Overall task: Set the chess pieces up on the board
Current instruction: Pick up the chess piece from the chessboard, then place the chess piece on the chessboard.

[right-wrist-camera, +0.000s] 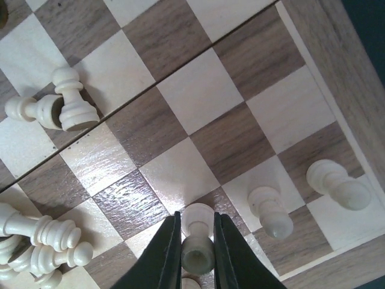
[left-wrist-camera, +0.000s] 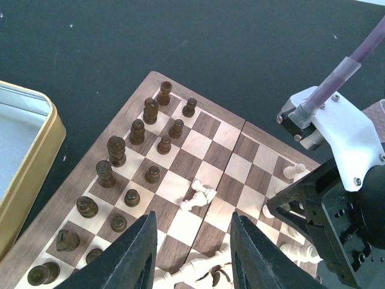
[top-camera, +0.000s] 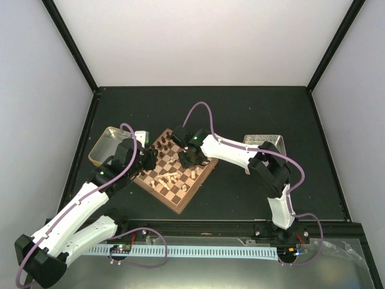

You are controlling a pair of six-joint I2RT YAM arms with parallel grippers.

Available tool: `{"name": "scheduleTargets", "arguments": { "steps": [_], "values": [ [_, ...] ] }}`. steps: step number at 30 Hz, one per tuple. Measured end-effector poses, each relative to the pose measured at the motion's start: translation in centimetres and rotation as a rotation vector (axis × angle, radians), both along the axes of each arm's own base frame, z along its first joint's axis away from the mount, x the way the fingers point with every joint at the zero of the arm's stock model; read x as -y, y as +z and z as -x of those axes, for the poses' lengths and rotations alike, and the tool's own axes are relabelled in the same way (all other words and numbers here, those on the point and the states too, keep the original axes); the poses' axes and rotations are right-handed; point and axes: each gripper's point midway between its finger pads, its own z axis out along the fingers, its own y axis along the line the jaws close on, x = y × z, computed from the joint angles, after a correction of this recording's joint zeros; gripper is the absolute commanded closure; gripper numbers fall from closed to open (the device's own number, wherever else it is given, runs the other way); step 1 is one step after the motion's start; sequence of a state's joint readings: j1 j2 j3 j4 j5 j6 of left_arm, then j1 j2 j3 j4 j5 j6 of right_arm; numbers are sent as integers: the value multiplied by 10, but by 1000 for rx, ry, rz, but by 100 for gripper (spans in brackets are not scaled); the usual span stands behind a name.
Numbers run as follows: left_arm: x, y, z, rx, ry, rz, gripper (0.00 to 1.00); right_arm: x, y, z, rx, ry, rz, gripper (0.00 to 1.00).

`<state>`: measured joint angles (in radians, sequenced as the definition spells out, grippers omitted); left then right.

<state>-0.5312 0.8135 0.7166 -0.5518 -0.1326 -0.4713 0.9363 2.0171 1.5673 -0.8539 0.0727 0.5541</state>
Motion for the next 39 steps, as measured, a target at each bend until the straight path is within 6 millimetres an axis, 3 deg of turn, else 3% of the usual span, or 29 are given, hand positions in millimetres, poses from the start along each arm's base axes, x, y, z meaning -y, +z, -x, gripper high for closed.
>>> {"name": "scheduleTargets", "arguments": {
  "steps": [5,10,13,17,22,32,39],
  "values": [
    [0,0,0,-1,1,0,65,-2,7,-5,31,-7,-12,96],
    [-1,-1,-1,-2,4,0,65,7,35,-8,91,-32,-48,96],
    [-2,-1,-1,-2,6,0,65,26,61,-10,139,-82,-86,95],
    [-1,-3,-2,-9,5,-2,65,64,72,-15,170,-177,-94,95],
    [-1,-3,-3,-9,6,-1,65,91,47,-20,130,-242,-38,94],
    [2,-9,-4,-31,-6,-1,65,79,4,-22,61,-214,1,91],
    [3,-8,-5,-27,-8,5,65,73,-2,-24,55,-189,-5,87]
  ]
}}
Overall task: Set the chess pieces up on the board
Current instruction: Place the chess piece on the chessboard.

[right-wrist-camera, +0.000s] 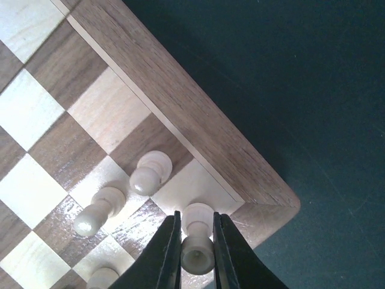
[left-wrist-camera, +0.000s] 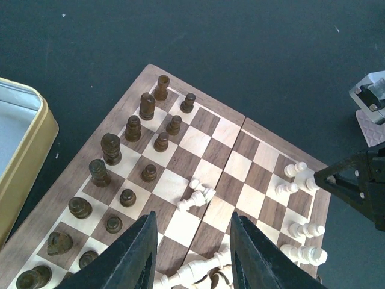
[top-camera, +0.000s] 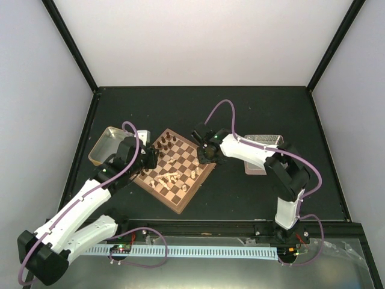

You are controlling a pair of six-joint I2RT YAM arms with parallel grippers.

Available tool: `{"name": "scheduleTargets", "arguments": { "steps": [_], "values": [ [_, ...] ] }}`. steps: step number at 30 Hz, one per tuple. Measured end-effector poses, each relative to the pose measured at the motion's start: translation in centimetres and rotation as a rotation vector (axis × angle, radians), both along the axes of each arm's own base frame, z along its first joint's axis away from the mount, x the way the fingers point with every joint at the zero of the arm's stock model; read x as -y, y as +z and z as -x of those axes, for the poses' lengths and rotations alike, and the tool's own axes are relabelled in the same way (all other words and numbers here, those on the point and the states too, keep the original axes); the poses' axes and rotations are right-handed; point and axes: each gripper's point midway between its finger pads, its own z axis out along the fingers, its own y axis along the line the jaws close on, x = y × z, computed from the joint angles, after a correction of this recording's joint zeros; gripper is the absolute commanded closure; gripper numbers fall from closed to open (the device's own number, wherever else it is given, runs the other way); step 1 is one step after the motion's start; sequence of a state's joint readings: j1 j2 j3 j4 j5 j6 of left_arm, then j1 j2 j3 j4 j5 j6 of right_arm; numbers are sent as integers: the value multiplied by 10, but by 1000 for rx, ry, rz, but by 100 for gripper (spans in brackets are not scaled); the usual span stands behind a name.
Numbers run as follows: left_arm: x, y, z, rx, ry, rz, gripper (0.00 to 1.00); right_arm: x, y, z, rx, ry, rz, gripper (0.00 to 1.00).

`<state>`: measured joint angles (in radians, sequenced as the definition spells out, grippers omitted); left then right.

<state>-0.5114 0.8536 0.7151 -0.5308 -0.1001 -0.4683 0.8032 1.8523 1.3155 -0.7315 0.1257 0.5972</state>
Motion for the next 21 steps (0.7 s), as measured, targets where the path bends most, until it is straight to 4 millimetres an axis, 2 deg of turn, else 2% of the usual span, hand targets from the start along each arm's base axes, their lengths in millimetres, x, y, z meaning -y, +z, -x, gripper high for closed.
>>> {"name": "scheduleTargets", "arguments": {
  "steps": [7,14,17,21],
  "values": [
    [0,0,0,1,-2,-1,65,-5,0,-3,7,19,-6,73],
    [2,-2,0,-7,-9,1,65,-4,2,-3,8,20,-6,70],
    [2,-2,0,-7,-11,3,65,-3,9,-2,15,20,-13,69],
    [2,-1,0,-7,-11,3,64,-7,30,-3,42,24,-40,67]
  ]
}}
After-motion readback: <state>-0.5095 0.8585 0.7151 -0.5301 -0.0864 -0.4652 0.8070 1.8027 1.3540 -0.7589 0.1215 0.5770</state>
